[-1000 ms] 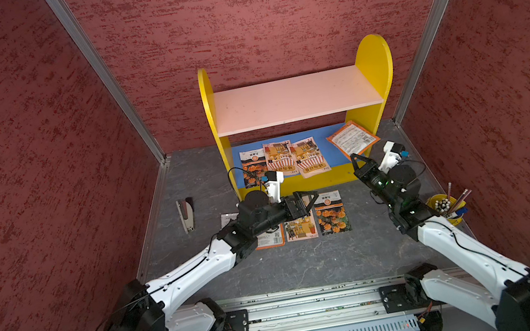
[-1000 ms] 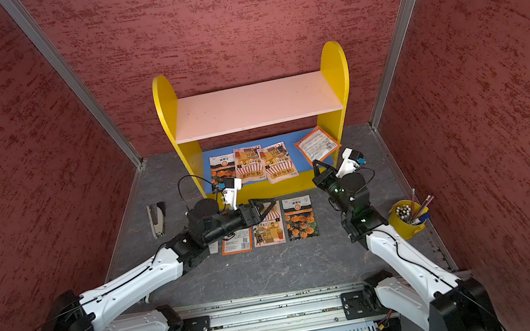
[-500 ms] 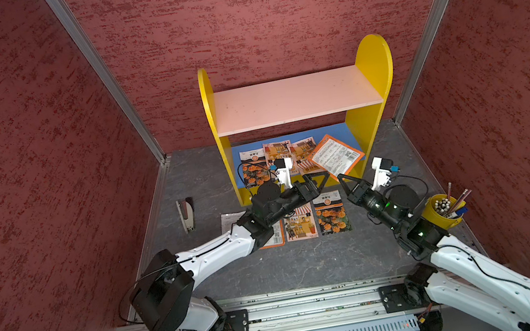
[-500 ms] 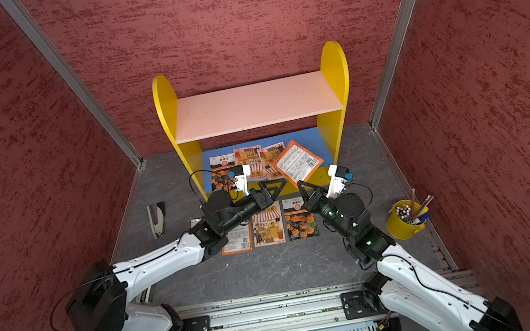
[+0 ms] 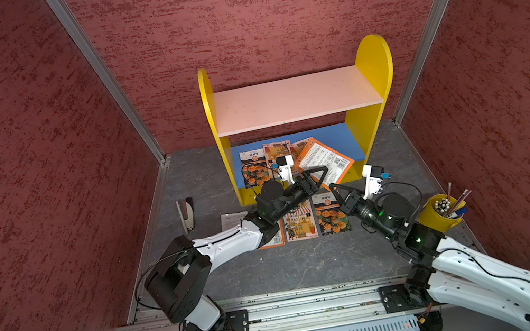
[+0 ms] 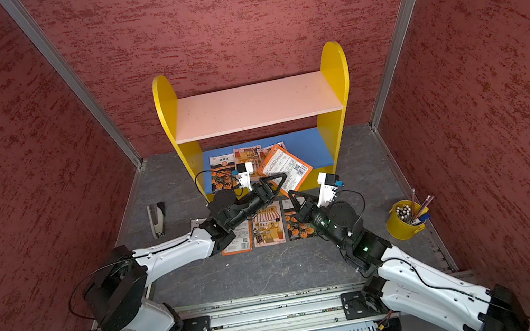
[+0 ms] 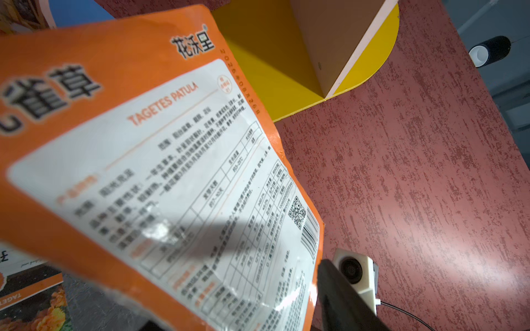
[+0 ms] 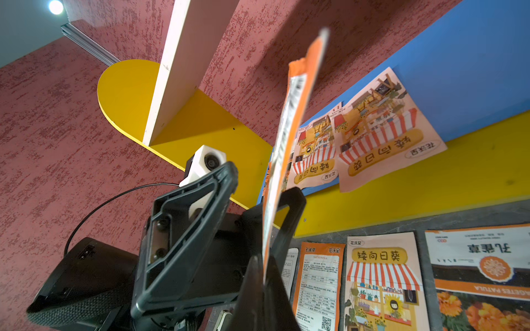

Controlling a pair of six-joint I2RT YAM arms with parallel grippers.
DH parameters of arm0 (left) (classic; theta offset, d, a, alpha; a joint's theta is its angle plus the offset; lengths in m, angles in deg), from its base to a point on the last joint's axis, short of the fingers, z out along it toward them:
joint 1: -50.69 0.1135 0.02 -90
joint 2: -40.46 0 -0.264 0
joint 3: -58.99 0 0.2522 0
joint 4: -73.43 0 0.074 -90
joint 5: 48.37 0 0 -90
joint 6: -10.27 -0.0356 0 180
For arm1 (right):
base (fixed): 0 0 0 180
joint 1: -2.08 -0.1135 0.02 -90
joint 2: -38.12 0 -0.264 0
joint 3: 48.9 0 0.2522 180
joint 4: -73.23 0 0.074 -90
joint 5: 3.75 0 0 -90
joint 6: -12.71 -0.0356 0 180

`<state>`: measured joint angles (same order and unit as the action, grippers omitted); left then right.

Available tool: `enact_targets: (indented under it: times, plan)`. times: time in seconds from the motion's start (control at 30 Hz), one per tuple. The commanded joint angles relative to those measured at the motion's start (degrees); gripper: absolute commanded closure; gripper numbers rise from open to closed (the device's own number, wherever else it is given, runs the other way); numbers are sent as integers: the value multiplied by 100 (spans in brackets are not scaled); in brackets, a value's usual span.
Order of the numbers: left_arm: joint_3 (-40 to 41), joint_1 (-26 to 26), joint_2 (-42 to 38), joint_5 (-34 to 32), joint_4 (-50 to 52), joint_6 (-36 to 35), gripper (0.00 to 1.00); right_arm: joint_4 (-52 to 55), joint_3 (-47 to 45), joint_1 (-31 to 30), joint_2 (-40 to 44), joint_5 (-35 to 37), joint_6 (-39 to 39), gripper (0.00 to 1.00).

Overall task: Take the seed bag off the shelf
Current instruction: Pick up the seed packet from the shelf.

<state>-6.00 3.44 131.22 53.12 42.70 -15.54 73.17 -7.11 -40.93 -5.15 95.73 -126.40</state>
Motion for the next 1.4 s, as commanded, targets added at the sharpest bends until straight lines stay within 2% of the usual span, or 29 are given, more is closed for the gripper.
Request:
enact_targets:
  times: [0.0,0.17,0.23,0.37,0.47,0.6,0.7,0.8,0.93,1.07,1.2,1.37]
  plan:
    - [-90,62,-46,-23,-247,20,57,73,52,-81,55,187,140,100]
    - [-90,100,-94,89,-165,-18,82,163,77,-94,44,162,181,98]
    - [-60,132,-118,173,-131,-27,90,302,123,-94,61,143,238,91]
    - [72,268,-273,469,-85,-94,99,788,258,-94,277,195,451,65]
    - [136,433,-446,987,108,-235,100,1512,460,-94,557,261,731,48]
    - [137,674,-714,1950,422,-554,100,2463,764,-86,950,313,1076,39]
    - [-161,728,-910,2491,1528,-1212,100,3181,1146,-84,1039,204,1343,34]
    - [-374,575,-1068,2451,2691,-1795,100,4061,1671,-86,917,158,1579,28]
    - [-503,342,-1032,2185,3358,-1960,100,5377,2613,-85,498,74,2107,19]
    - [-498,78,-802,1966,3361,-1881,100,6133,3274,-85,355,-275,2458,11]
    - [-583,-205,-316,1702,3050,-1690,100,6788,3789,-86,187,-945,2778,2]
    - [-810,-442,502,1472,2534,-1386,100,7659,4287,-89,-13,-1309,3017,2]
